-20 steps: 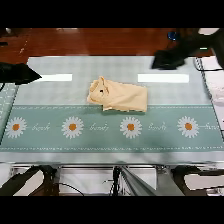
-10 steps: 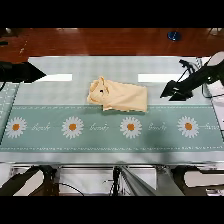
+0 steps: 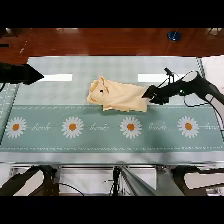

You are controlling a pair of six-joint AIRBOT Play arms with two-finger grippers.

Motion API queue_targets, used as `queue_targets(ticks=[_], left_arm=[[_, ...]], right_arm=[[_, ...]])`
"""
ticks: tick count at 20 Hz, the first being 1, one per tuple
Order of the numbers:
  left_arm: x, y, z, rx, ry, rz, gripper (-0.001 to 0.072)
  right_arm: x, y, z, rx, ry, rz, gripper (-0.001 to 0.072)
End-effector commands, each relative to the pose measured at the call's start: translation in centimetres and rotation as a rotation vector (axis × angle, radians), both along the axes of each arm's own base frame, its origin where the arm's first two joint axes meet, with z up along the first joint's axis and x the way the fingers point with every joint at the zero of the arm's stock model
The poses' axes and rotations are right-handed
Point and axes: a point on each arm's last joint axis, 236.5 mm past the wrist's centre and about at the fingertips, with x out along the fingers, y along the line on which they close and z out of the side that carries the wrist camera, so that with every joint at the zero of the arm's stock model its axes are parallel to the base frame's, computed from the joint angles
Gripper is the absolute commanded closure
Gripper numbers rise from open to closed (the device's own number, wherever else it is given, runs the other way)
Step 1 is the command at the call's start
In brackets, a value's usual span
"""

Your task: Fold the shirts.

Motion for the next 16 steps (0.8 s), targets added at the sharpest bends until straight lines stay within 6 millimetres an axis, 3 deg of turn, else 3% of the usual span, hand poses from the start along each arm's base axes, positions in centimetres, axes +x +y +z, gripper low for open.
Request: queue_targets(ticks=[1, 2, 3, 4, 5, 7, 10, 13, 16], left_arm=[[-0.1, 0.2, -0.1, 0.006, 0.003, 0.002, 0.0213], [-0.1, 0.1, -0.1, 0.006, 0.006, 0.001, 0.0213], [-0.2, 0.1, -0.1, 0.006, 0.008, 0.000, 0.0213], [-0.2, 0.1, -0.1, 0.006, 0.009, -0.001, 0.0213], [-0.2, 0.1, -0.1, 0.006, 0.008, -0.001, 0.0213], [-0.2, 0.1, -0.2, 0.006, 0.008, 0.000, 0.0213], [-0.2, 0.1, -0.2, 0.005, 0.008, -0.001, 0.0213], [-0.2, 0.1, -0.2, 0.005, 0.008, -0.001, 0.0214], [-0.1, 0.1, -0.1, 0.005, 0.007, 0.000, 0.0215]], right_arm=[[0.4, 3.1, -2.2, 0.017, 0.008, -0.018, 0.0119], [0.7, 3.9, -2.4, 0.019, -0.007, -0.026, 0.0147], [1.4, 4.5, -2.3, 0.020, -0.034, -0.040, 0.0331], [2.2, 5.0, -1.7, 0.035, -0.060, -0.057, 0.0627], [3.0, 5.4, -0.7, 0.061, -0.081, -0.064, 0.0680], [4.5, 5.9, 3.1, 0.097, -0.173, -0.008, 0.0681], [5.9, 4.9, 12.5, 0.127, -0.307, 0.009, 0.0681], [4.4, 0.6, 21.8, 0.040, -0.380, -0.018, 0.0681], [0.7, -6.3, 27.4, -0.162, -0.393, -0.091, 0.0681]])
